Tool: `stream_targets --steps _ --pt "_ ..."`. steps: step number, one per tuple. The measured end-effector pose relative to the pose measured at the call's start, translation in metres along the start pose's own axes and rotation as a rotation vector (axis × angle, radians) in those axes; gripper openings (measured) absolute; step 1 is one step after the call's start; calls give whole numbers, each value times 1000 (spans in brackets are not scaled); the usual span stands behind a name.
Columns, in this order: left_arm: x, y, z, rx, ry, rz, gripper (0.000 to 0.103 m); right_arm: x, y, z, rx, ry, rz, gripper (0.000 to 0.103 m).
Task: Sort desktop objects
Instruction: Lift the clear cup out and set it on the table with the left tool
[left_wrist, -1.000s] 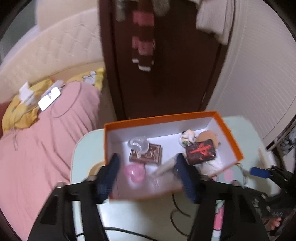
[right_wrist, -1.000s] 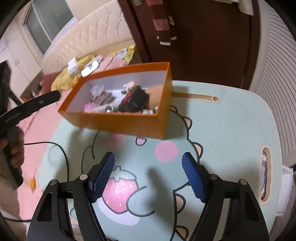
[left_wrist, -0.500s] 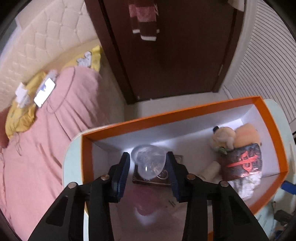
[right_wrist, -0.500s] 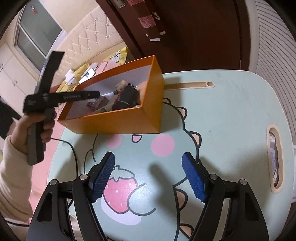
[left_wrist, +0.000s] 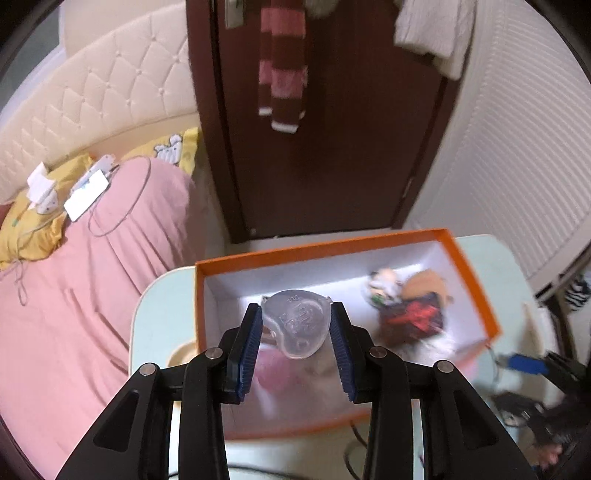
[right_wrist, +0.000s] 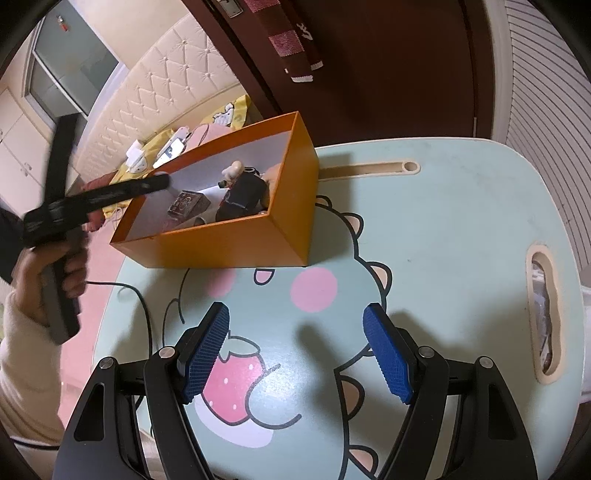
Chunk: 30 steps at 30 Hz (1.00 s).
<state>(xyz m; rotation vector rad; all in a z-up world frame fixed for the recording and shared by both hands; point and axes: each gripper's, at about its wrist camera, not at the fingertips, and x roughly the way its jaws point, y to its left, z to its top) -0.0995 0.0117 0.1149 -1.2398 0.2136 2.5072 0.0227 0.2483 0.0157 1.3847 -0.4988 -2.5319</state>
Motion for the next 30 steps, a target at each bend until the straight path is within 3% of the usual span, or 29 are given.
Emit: stream_targets --steps 4,8,17,19,23,30 --pt "-25 -3 -32 -20 10 -57 35 -4 8 6 -35 -5 -6 76" --pt "-25 4 -62 -82 24 -97 35 -11 23 18 -89 -20 -2 76" --pt "8 -4 -109 -129 7 -37 35 3 61 75 -109 23 111 63" --pt "11 -7 -114 -120 -9 -25 35 17 67 88 -93 50 93 62" --pt "18 -7 -123 -115 -12 -3 35 48 68 101 -40 125 -43 62" --pt "24 -6 -129 -98 -35 32 35 85 68 106 -9 238 -125 62"
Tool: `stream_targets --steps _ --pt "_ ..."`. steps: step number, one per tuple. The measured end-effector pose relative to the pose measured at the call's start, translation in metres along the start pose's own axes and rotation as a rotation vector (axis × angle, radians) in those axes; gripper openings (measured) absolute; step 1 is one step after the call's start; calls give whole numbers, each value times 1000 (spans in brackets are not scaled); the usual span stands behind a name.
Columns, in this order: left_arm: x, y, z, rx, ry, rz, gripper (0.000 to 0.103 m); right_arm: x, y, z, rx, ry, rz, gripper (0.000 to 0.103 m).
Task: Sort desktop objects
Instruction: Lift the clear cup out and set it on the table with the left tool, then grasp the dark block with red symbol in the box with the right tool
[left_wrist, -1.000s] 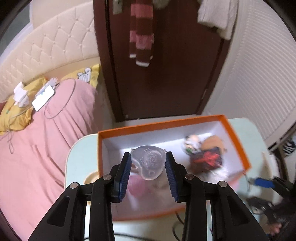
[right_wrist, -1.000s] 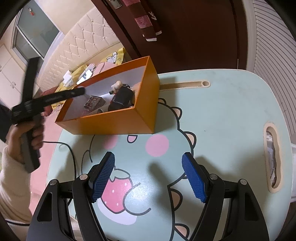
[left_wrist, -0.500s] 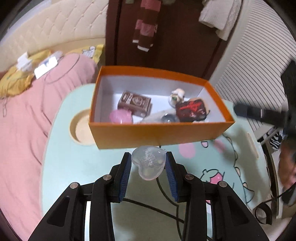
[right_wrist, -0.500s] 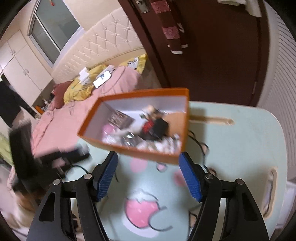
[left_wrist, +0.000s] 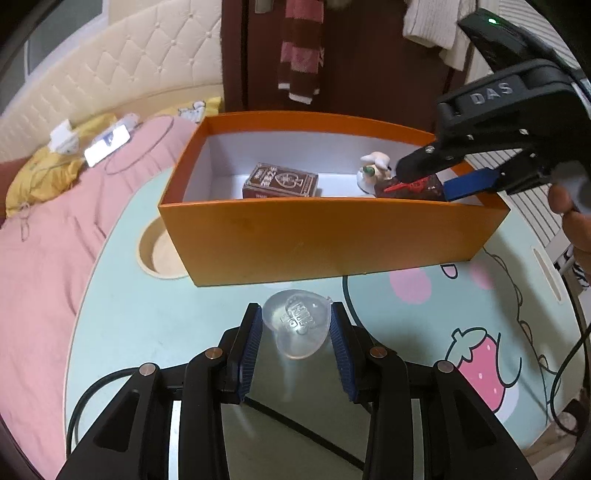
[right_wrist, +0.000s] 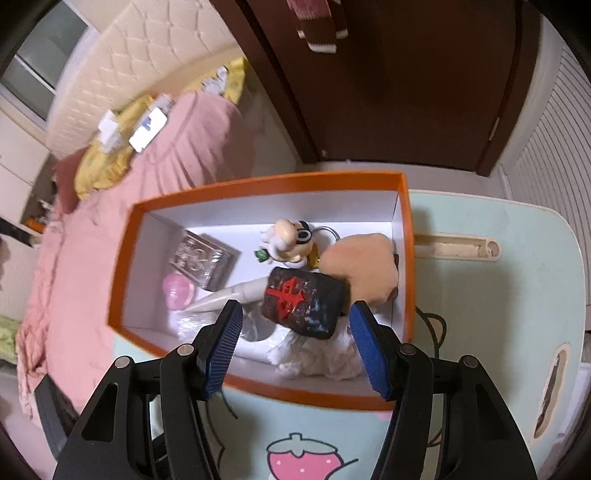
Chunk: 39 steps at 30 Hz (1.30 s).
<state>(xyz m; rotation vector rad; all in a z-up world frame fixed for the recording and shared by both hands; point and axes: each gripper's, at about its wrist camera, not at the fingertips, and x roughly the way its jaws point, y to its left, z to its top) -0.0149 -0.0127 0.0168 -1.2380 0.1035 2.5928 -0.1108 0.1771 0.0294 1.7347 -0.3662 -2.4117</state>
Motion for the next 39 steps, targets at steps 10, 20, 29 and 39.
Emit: stream_targets --steps 10,20,29,39 --pt "-17 22 -13 -104 -85 -99 78 2 2 9 5 41 22 32" --pt "-26 38 -31 -99 -89 -48 78 3 16 13 -55 37 50 32" --pt "-29 41 -29 -128 -89 -67 78 28 62 27 -512 200 -105 37" --pt "-30 48 -30 -153 -83 -55 78 53 60 41 -553 347 19 42"
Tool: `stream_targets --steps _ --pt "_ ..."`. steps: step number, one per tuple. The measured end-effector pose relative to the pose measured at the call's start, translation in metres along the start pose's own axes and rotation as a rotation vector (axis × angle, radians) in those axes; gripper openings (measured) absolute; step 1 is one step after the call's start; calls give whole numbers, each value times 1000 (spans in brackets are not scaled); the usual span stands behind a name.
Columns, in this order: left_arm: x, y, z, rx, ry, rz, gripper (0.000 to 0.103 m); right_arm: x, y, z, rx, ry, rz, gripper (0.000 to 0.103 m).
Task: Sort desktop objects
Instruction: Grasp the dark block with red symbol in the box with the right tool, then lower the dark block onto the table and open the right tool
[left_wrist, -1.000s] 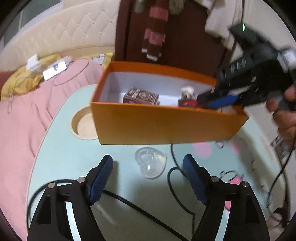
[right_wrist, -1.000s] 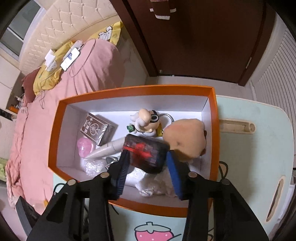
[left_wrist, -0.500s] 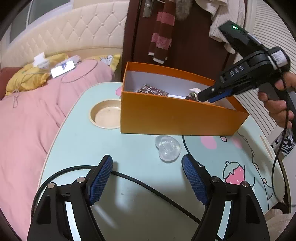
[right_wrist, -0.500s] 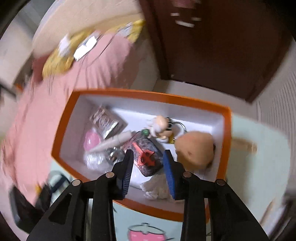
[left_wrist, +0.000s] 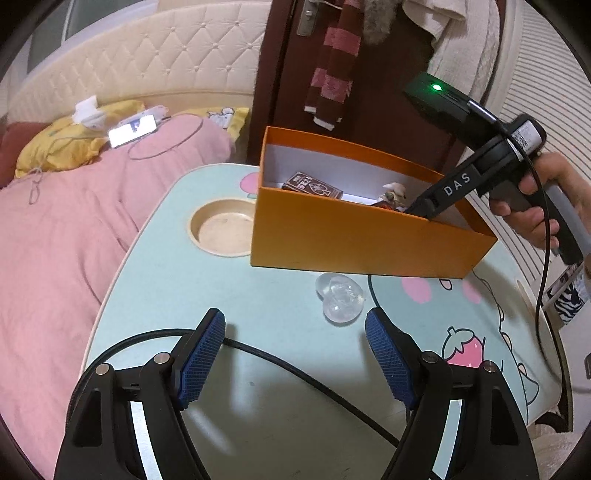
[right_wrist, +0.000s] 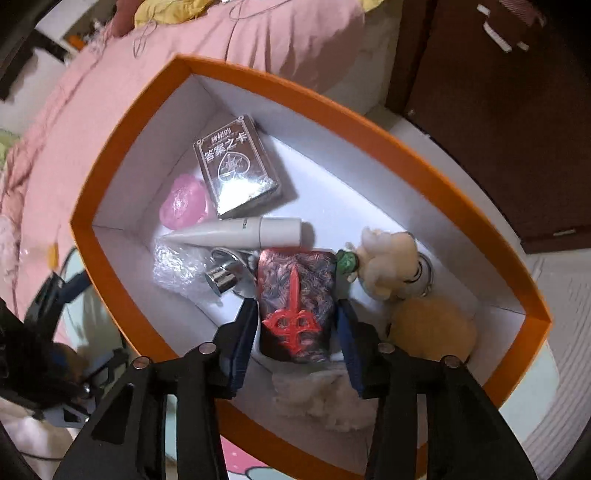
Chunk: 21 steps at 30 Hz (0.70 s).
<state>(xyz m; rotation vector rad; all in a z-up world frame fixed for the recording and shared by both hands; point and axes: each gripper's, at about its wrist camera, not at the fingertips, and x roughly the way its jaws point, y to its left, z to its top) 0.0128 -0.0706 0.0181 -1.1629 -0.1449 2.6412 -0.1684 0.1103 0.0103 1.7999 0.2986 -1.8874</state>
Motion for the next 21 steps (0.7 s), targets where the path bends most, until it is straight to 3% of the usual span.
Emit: stream_targets --steps 8,14,17,21 --pt "0 2 0 -2 -2 2 78 -46 -19 -26 130 -194 74 42" --pt "3 0 -4 -2 16 14 78 -97 -1 -82 143 -386 142 42" --pt "3 0 -6 2 21 24 78 -86 31 -107 130 -388 170 42" --pt "1 1 -5 -8 23 28 78 -49 44 -126 152 -325 107 42"
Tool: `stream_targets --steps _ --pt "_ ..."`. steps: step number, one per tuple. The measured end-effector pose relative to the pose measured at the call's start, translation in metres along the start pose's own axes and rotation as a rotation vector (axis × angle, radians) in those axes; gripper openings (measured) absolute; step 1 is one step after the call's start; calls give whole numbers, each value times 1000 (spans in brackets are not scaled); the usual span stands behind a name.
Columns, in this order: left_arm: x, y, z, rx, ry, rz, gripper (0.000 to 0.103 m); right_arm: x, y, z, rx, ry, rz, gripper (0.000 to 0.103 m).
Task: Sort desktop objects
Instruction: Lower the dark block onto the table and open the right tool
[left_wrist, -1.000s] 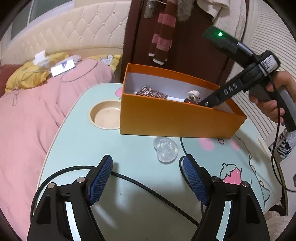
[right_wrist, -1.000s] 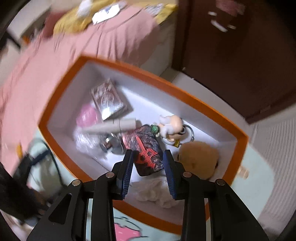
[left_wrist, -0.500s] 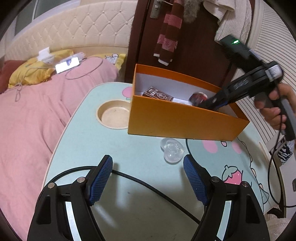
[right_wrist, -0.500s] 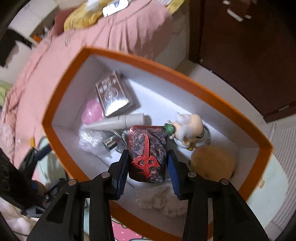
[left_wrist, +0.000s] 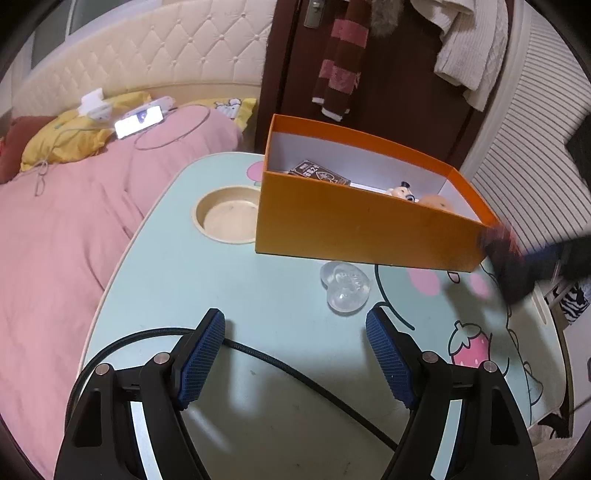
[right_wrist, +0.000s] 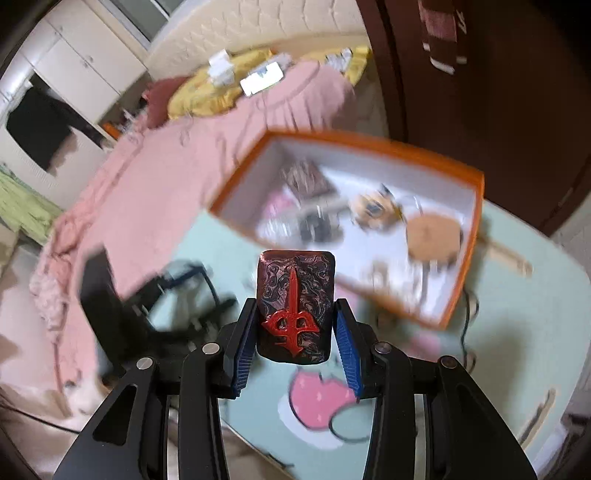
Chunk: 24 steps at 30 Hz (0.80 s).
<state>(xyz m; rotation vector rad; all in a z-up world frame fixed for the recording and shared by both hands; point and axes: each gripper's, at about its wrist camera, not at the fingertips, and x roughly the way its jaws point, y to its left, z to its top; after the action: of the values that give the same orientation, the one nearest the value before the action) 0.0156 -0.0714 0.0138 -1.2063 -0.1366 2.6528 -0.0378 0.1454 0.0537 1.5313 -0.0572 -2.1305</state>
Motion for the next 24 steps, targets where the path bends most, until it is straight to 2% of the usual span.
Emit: stream_targets --steps 2,7,16,18,21,23,24 --pt "-1 1 1 -6 -1 4 78 16 -3 -16 10 31 -52 42" --pt "-1 2 3 -11 4 17 78 47 -22 -38 81 78 -116 42" --pt "-1 -3 5 -1 16 30 78 54 -18 -41 16 11 -204 43" --pt "0 -5 6 4 19 33 78 52 -18 -43 20 -26 -188 43" --pt "0 -6 8 6 22 33 78 30 -20 -53 49 -126 -126 43" --pt "1 -7 8 4 24 31 78 21 -21 -59 73 -194 -69 53" --pt "1 -7 9 6 25 31 78 17 -23 -62 81 -217 -41 62"
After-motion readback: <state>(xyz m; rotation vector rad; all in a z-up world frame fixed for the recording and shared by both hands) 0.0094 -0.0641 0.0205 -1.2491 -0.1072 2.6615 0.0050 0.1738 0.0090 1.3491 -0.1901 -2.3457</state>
